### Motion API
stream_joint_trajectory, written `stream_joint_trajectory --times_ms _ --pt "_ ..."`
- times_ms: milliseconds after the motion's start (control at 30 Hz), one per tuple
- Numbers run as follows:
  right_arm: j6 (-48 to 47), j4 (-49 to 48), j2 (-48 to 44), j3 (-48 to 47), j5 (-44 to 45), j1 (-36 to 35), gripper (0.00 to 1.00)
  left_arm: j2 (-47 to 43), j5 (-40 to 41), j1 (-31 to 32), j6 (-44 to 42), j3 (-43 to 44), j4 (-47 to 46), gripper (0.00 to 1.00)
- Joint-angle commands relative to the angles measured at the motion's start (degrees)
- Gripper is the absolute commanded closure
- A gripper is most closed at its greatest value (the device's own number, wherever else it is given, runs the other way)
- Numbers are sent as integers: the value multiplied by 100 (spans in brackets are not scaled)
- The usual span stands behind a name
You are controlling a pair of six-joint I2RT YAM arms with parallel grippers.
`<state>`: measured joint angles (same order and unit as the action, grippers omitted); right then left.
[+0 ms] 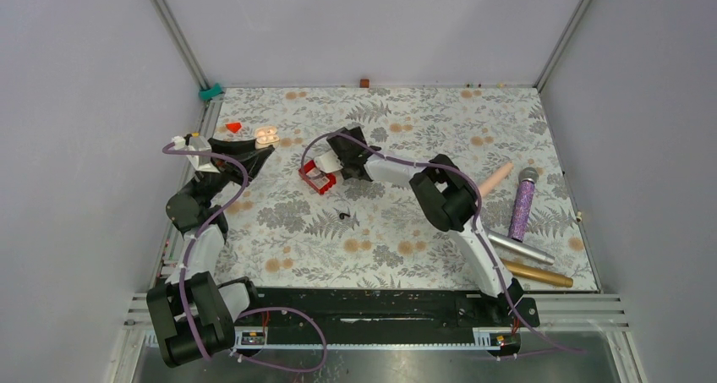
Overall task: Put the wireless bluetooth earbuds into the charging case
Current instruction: Pick up the earbud from the center of the board.
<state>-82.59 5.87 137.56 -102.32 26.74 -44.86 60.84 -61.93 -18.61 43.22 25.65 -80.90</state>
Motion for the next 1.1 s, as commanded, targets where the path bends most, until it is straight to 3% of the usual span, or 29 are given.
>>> stream_joint_trajectory --times_ms 0,433,767,933,1067 --pt "124 602 -134 466 -79 4 8 -139 -11 -21 79 124 -335 100" --pt "1641 1236 -1201 1873 -311 13 10 -356 90 -12 119 86 -330 100" --pt "3000 1799 -2026 2191 -660 33 9 -610 118 7 71 -21 -330 100" --pt "4016 1806 -2538 1824 -881 523 4 -679 141 15 90 -33 -326 100" --pt "4709 1782 -3028 1689 -1774 1229 0 -713 148 25 90 -44 -324 100"
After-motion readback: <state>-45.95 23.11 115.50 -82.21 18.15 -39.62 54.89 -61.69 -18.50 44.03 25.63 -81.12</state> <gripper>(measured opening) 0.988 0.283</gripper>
